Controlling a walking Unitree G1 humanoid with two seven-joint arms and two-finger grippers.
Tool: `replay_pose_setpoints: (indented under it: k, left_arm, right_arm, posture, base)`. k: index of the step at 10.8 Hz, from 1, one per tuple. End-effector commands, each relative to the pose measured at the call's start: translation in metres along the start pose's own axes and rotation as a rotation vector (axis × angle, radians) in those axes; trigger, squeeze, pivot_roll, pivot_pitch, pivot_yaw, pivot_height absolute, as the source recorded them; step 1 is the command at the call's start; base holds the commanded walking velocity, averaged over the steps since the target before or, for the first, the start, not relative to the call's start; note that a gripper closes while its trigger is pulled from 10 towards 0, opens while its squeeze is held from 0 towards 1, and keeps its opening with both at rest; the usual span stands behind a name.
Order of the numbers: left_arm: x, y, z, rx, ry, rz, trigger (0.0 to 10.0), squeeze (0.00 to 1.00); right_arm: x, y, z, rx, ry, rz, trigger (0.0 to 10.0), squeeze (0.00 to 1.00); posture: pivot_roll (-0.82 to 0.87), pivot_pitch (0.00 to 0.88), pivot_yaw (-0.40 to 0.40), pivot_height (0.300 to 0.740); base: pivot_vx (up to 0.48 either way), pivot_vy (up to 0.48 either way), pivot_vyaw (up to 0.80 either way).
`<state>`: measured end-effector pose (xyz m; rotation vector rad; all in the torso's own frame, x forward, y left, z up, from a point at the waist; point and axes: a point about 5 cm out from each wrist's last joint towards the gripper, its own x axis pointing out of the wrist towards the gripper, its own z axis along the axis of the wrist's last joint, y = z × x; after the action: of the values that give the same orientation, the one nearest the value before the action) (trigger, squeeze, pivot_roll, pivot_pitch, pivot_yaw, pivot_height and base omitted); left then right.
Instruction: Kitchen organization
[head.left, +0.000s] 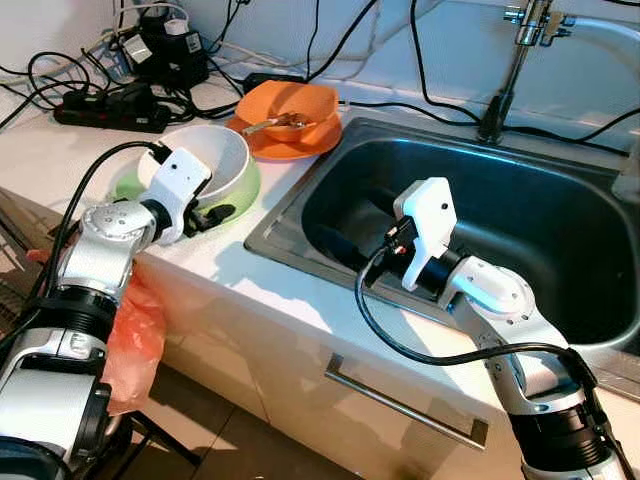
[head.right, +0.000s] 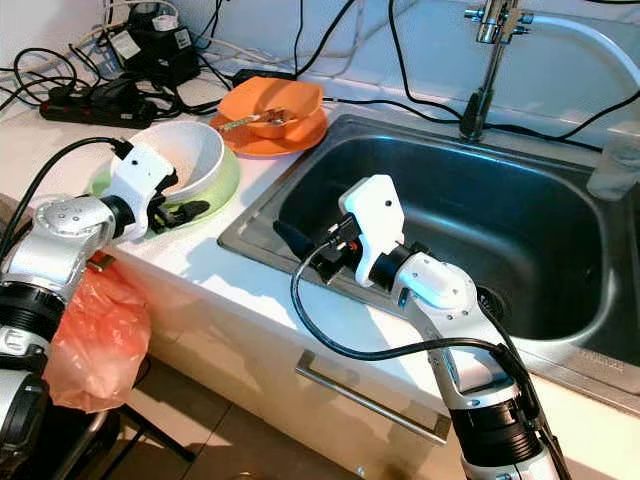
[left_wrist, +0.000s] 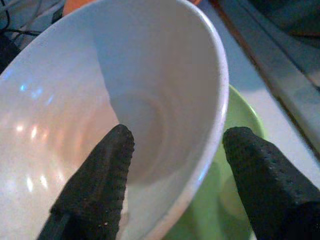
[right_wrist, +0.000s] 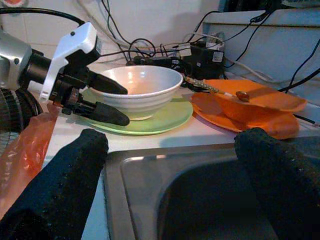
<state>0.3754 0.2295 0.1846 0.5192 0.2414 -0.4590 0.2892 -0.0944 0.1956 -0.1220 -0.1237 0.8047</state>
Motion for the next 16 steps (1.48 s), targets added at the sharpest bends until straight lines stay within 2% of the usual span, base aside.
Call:
replay_pose_setpoints:
  k: [1, 12, 13, 14, 16]
  left_arm:
    - [-0.002, 0.008, 0.004, 0.02, -0.003, 0.019, 0.0, 0.0]
    - [-0.001, 0.008, 0.008, 0.095, -0.064, 0.068, 0.0, 0.0]
    - [0.0, 0.008, 0.009, 0.115, -0.069, 0.076, 4.0, 0.0]
    - [0.0, 0.008, 0.012, 0.146, -0.092, 0.098, 10.0, 0.0]
    - [0.0, 0.011, 0.023, 0.192, -0.164, 0.169, 10.0, 0.0]
  right_arm:
    - [0.0, 0.0, 0.002, -0.006, -0.004, -0.006, 10.0, 0.0]
    - [0.0, -0.002, 0.001, -0.011, -0.001, -0.013, 10.0, 0.0]
    - [0.0, -0.002, 0.001, -0.011, 0.0, -0.014, 10.0, 0.0]
    - [0.0, -0.002, 0.001, -0.011, 0.001, -0.017, 10.0, 0.0]
    - [-0.001, -0.004, 0.001, -0.013, 0.004, -0.022, 10.0, 0.0]
  posture:
    - [-0.02, 0.0, 0.064, 0.74]
    - [-0.02, 0.0, 0.064, 0.74]
    - [-0.02, 0.0, 0.064, 0.74]
    - [-0.02, 0.0, 0.063, 0.74]
    - [-0.02, 0.0, 0.06, 0.74]
  base:
    - [0.0, 0.0, 0.0]
    - [0.0, 0.0, 0.0]
    - [0.0, 0.0, 0.0]
    - [0.0, 0.0, 0.0]
    - [0.0, 0.0, 0.0]
